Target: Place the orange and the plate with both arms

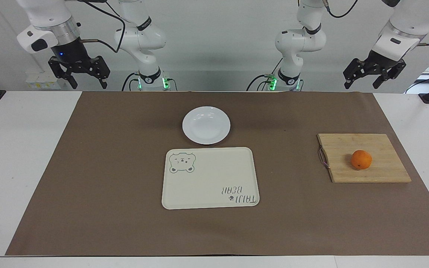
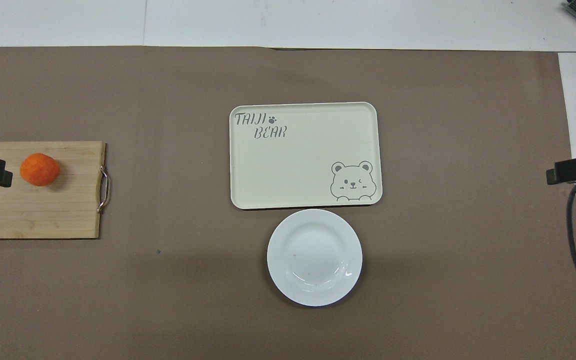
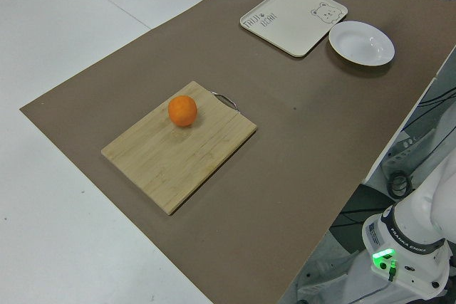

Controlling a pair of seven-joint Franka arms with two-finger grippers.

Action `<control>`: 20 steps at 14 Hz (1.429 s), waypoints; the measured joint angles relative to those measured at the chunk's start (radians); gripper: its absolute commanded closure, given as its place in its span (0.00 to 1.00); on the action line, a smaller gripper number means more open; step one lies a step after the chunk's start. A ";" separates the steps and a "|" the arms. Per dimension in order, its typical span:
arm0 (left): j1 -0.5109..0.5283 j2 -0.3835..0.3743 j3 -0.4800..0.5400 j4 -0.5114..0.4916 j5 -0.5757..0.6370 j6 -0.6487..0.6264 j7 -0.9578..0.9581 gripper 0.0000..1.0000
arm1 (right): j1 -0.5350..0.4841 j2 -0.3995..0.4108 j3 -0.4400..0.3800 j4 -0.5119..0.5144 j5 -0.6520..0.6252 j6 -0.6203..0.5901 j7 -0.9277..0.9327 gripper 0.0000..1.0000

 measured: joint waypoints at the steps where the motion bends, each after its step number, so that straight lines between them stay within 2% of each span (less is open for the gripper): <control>1: 0.000 0.000 0.000 0.000 0.000 0.000 0.000 0.00 | 0.000 0.000 0.000 0.000 0.000 0.000 0.000 0.00; 9: -0.005 -0.013 -0.007 -0.022 -0.014 -0.009 -0.002 0.00 | 0.000 0.000 0.000 0.000 0.000 0.000 0.000 0.00; 12: -0.003 -0.029 0.002 -0.048 -0.054 -0.002 -0.002 0.00 | -0.001 0.000 0.000 0.000 0.000 0.000 0.000 0.00; 16: 0.020 -0.034 0.007 -0.065 -0.062 0.059 0.028 0.00 | -0.002 0.000 -0.001 0.000 0.000 0.000 0.000 0.00; 20: 0.052 -0.031 0.010 -0.139 -0.063 0.177 0.090 0.00 | -0.002 -0.001 -0.002 0.000 0.000 0.000 0.000 0.00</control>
